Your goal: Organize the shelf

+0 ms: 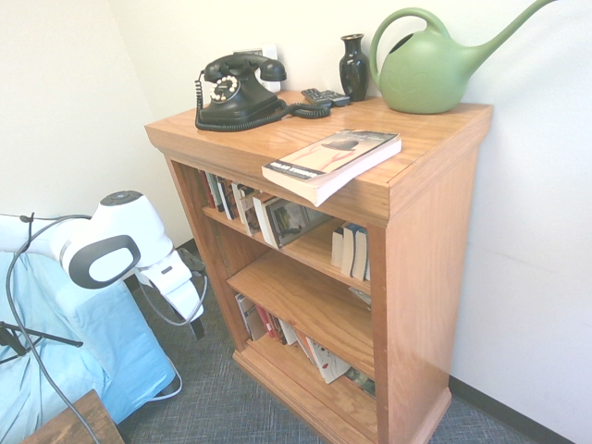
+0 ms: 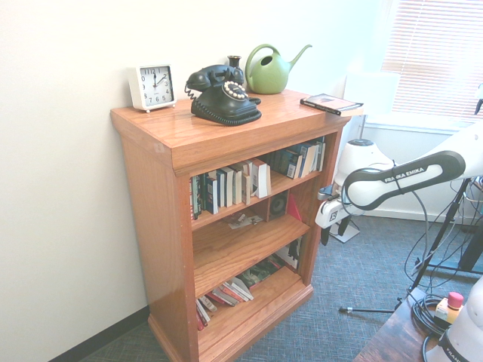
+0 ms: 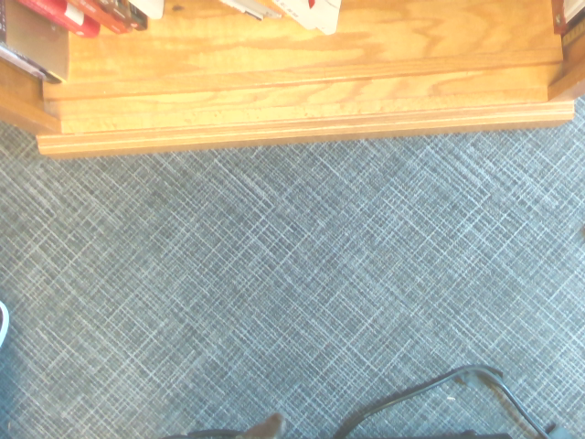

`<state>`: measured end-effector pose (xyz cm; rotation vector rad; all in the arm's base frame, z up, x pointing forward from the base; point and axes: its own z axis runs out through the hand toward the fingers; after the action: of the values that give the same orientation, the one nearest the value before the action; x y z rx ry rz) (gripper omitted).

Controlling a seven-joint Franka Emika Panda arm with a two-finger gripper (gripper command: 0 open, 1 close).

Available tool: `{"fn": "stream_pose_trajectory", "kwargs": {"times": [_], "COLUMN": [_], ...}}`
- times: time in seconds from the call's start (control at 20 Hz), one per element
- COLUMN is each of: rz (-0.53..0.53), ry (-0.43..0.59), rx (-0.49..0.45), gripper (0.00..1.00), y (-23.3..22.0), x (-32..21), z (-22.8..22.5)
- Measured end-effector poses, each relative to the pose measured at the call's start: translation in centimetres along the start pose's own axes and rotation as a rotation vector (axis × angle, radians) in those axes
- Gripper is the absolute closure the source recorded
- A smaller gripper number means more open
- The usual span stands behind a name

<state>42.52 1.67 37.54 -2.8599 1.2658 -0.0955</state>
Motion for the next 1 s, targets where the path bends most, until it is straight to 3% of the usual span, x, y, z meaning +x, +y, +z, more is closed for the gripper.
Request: {"fn": "stream_pose_trajectory", "kwargs": {"times": [0.15,0.3,0.6,1.0], "rz": [0.000,-0.013,-0.071,-0.251], "ry": [0.009,0.091,0.418,0.799], "rx": [-0.008,-0.045,-0.180,-0.412], "gripper": [0.00,0.00,0.00,0.00], "y": [0.2,1.9,7.4,8.4], "x": [0.4,3.0,9.8,11.7], "z": [0.0,-1.2,-9.9,-19.0]}}
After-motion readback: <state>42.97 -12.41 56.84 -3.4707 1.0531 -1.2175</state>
